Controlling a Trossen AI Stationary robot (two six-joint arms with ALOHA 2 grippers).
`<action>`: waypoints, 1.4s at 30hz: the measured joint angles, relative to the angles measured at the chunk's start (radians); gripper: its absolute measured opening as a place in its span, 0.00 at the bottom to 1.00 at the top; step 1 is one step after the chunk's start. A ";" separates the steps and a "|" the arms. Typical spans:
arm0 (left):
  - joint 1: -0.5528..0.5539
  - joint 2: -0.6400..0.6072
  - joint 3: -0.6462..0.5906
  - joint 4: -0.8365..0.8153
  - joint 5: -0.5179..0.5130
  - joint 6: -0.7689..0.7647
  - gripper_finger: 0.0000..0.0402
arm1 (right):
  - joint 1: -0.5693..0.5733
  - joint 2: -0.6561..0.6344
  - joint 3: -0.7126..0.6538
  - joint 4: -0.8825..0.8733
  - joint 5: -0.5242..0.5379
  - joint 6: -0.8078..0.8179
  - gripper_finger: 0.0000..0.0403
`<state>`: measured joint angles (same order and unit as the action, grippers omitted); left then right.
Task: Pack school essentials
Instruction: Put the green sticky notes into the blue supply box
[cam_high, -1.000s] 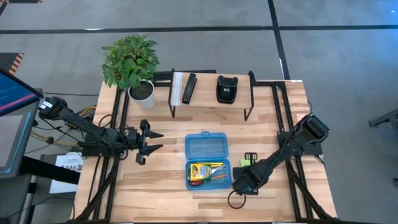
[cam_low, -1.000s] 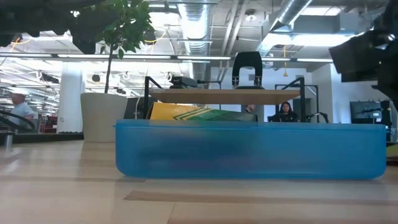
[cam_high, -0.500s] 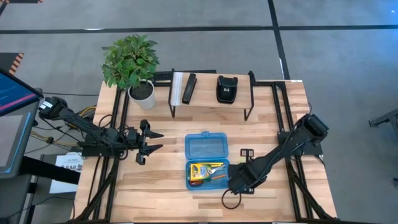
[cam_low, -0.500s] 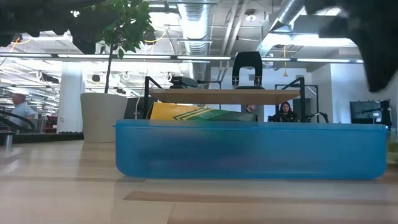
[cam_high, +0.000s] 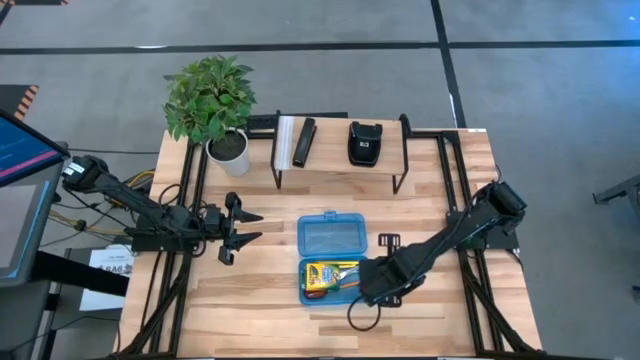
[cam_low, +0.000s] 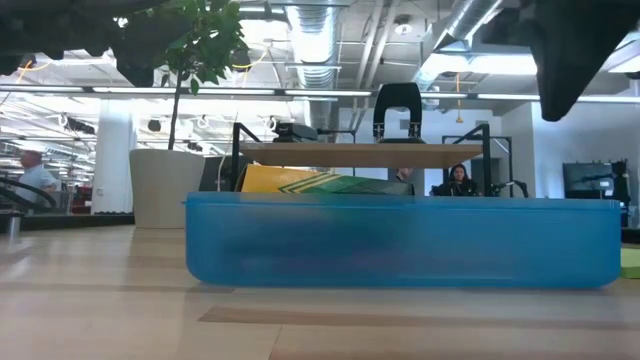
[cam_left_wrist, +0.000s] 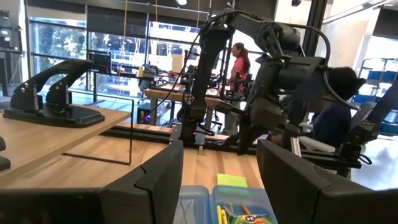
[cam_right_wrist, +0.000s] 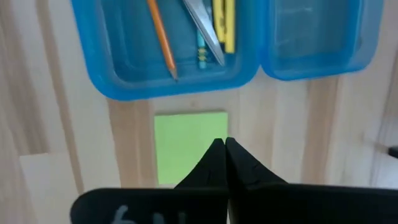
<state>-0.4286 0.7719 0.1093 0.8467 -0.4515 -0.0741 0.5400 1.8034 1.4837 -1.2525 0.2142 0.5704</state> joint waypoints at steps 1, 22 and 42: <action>0.000 0.000 0.000 0.000 0.000 -0.001 0.48 | 0.000 0.000 0.000 0.012 0.002 -0.003 0.01; 0.000 0.000 0.000 -0.004 0.001 -0.001 0.48 | -0.011 -0.353 -0.435 0.447 0.003 0.092 0.02; 0.000 0.000 0.000 -0.023 0.000 -0.001 0.48 | -0.011 -0.295 -0.438 0.476 -0.002 0.087 0.19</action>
<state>-0.4286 0.7719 0.1093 0.8238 -0.4515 -0.0756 0.5293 1.5085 1.0458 -0.7769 0.2119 0.6575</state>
